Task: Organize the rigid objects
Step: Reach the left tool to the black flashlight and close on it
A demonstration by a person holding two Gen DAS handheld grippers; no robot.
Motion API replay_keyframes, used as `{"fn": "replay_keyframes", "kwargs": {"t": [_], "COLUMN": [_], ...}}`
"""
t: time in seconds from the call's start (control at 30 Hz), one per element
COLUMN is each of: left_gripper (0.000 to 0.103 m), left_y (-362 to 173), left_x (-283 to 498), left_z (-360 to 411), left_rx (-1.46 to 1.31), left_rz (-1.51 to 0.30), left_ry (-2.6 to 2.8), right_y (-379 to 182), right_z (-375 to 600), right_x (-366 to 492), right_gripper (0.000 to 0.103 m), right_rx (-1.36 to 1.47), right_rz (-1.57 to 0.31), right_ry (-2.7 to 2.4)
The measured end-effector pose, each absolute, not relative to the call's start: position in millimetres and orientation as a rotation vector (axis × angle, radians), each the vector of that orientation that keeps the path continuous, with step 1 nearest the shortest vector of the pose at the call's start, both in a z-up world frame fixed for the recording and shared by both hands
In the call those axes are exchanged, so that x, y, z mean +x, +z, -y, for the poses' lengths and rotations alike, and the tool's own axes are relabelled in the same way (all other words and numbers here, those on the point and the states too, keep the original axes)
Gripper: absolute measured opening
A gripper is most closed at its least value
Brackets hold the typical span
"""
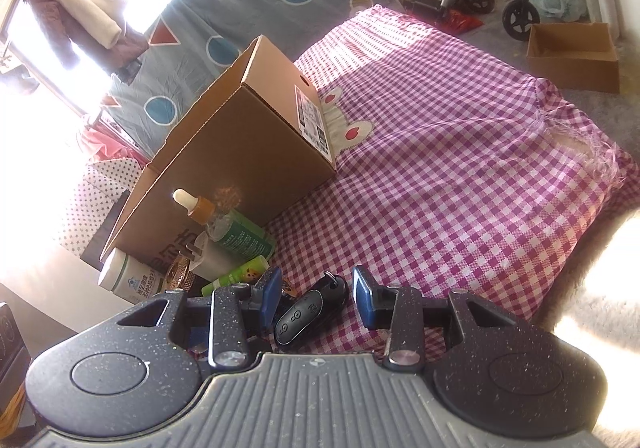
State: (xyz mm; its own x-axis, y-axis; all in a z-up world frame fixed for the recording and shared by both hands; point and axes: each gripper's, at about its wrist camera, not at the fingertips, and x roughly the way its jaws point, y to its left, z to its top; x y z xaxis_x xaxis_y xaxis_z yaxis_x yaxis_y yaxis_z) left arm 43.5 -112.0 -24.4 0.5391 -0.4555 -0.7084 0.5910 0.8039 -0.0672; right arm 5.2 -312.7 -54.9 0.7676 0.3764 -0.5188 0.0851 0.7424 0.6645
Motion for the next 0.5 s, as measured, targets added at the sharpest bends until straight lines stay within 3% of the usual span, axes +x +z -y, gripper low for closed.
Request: {"fn": "replay_keyframes", "kwargs": {"t": [0.07, 0.23, 0.5], "left_gripper": [0.052, 0.032, 0.022], "left_y": [-26, -33, -35], "left_x": [47, 49, 49], "left_z": [112, 116, 114], "left_rx": [0.217, 0.318, 0.322], "left_rz": [-0.787, -0.79, -0.831], "left_ry": [-0.603, -0.561, -0.524], "right_y": [-51, -48, -54], "right_z": [312, 307, 298], "right_x": [5, 8, 11], "right_gripper": [0.042, 0.042, 0.042], "right_rx": [0.734, 0.787, 0.832], "right_rz": [-0.681, -0.694, -0.736], "right_ry": [0.187, 0.256, 0.312]}}
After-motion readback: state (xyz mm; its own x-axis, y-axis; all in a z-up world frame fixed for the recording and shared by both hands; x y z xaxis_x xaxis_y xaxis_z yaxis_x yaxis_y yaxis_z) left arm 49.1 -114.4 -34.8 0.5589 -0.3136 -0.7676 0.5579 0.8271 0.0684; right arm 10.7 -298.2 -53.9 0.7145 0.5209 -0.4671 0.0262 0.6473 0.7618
